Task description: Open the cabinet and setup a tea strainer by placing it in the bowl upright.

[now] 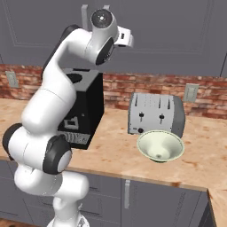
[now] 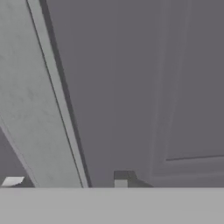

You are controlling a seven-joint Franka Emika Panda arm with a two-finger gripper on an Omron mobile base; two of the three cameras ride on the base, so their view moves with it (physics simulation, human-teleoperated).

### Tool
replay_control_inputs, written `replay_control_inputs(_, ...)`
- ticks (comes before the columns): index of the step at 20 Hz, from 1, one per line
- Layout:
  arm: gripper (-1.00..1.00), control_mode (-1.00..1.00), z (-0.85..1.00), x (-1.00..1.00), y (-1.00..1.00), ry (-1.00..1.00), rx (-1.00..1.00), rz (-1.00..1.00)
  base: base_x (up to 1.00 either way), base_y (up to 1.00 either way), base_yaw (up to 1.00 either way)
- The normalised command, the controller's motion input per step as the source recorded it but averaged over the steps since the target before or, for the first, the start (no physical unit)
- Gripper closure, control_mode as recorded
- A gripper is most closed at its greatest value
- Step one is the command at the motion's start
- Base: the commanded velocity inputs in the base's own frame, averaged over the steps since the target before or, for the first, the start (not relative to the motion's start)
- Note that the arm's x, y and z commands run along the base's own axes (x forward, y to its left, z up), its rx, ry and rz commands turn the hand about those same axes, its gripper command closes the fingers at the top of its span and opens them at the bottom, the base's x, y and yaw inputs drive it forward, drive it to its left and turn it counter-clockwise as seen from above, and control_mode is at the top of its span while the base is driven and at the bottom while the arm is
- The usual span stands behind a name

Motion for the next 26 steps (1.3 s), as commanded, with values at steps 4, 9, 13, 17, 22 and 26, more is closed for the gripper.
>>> replay_control_inputs(4, 1.00, -1.00, 0.00, -0.94, -0.76, 0.00, -0.03, 0.00, 0.00, 0.00, 0.00)
replay_control_inputs(9, 1.00, -1.00, 0.04, -1.00, -0.97, 0.00, 0.00, 0.00, 0.00, 0.00, 0.00)
replay_control_inputs(13, 1.00, -1.00, 0.00, -1.00, -1.00, -0.04, 0.03, 0.00, 0.00, 0.00, 0.00)
replay_control_inputs(17, 1.00, -1.00, 0.03, -1.00, -1.00, -0.11, 0.11, 0.00, 0.00, 0.00, 0.00)
replay_control_inputs(22, 1.00, -1.00, 0.01, -1.00, -1.00, -0.07, 0.10, 0.00, 0.00, 0.00, 0.00)
replay_control_inputs(26, 1.00, -1.00, 0.00, -0.88, -1.00, 0.00, 0.02, -0.01, 0.00, 0.00, 0.00)
